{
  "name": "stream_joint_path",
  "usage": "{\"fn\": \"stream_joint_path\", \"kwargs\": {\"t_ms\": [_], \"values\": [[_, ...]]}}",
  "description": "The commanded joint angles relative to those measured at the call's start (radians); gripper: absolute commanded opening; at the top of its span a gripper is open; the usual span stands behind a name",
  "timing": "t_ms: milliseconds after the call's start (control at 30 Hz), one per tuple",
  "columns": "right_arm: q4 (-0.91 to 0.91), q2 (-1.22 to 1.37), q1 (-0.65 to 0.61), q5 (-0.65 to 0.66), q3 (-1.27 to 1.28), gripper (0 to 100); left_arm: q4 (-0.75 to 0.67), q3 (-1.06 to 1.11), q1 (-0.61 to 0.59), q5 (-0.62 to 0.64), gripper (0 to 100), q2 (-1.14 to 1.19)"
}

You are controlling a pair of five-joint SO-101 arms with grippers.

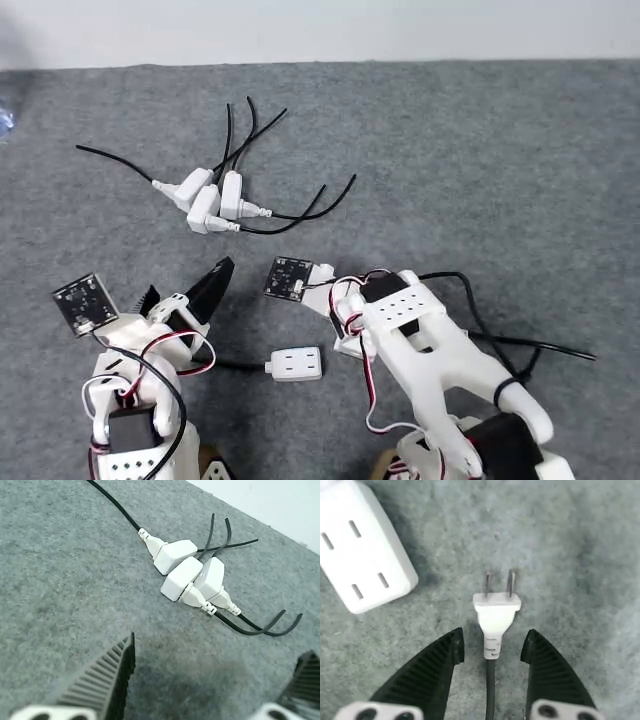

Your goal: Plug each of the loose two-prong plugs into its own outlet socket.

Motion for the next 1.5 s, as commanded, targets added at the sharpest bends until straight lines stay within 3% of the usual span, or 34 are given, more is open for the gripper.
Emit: {"fn": "stream_joint_path", "kwargs": {"t_ms": [0, 467, 667, 1133, 1367, 1467], "values": [[-0.004, -0.002, -0.007, -0.002, -0.080, 17.6, -0.002, -0.004, 0.006, -0.012, 46, -0.008], [-0.010, 0.001, -0.010, -0.003, -0.087, 17.3, -0.002, -0.004, 0.006, -0.012, 46, -0.008], [-0.035, 0.079, -0.073, -0.011, -0.094, 17.3, -0.002, -0.004, 0.006, -0.012, 46, -0.008], [-0.077, 0.147, -0.027, -0.005, -0.121, 17.1, -0.002, -0.004, 0.006, -0.012, 46, -0.008], [-0.081, 0.156, -0.019, 0.060, -0.115, 1.4, -0.002, -0.004, 0.006, -0.012, 46, -0.008], [-0.081, 0.156, -0.018, 0.063, -0.114, 0.9, -0.002, -0.004, 0.006, -0.012, 46, -0.008]]}}
